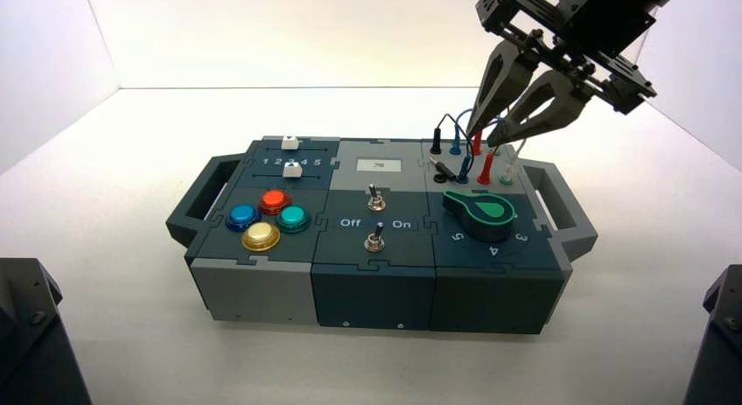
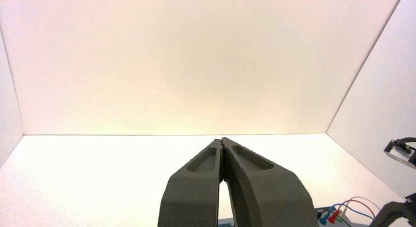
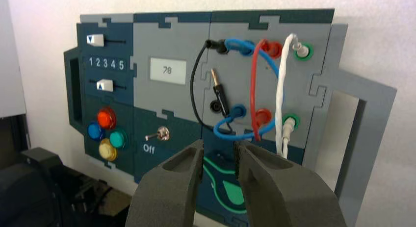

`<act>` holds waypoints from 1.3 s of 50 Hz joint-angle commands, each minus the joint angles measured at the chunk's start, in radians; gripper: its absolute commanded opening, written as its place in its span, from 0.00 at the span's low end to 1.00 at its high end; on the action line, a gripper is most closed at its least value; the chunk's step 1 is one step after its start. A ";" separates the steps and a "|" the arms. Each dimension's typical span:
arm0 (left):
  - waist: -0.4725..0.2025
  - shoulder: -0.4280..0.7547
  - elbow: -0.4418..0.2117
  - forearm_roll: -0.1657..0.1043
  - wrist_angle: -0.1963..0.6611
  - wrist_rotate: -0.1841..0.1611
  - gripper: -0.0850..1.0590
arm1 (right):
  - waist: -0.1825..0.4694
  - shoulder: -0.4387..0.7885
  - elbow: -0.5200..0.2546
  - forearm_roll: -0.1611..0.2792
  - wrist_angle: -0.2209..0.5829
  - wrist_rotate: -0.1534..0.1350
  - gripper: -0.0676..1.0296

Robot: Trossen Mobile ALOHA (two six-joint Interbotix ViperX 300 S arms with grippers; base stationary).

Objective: Pull the blue wire.

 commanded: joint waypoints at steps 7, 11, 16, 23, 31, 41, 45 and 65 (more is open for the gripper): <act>0.005 0.002 -0.017 0.002 -0.011 0.002 0.05 | 0.002 0.017 -0.032 0.005 -0.040 -0.005 0.37; 0.005 0.003 -0.017 0.002 -0.011 0.002 0.05 | 0.002 0.029 -0.037 0.005 -0.043 -0.006 0.37; 0.006 0.003 -0.017 0.002 -0.011 0.002 0.05 | 0.002 0.037 -0.038 0.005 -0.052 -0.008 0.37; 0.006 0.003 -0.017 0.003 -0.012 0.002 0.05 | 0.002 0.037 -0.046 0.005 -0.054 -0.009 0.36; 0.005 0.003 -0.017 0.003 -0.012 0.003 0.05 | 0.000 0.028 -0.051 0.002 -0.054 -0.009 0.36; 0.006 0.003 -0.017 0.003 -0.014 0.003 0.05 | -0.002 0.028 -0.049 -0.003 -0.061 -0.009 0.32; 0.005 0.003 -0.017 0.003 -0.014 0.003 0.05 | -0.002 0.029 -0.046 -0.005 -0.067 -0.011 0.28; 0.005 0.003 -0.017 0.003 -0.015 0.003 0.05 | -0.003 0.041 -0.023 -0.034 -0.104 -0.014 0.04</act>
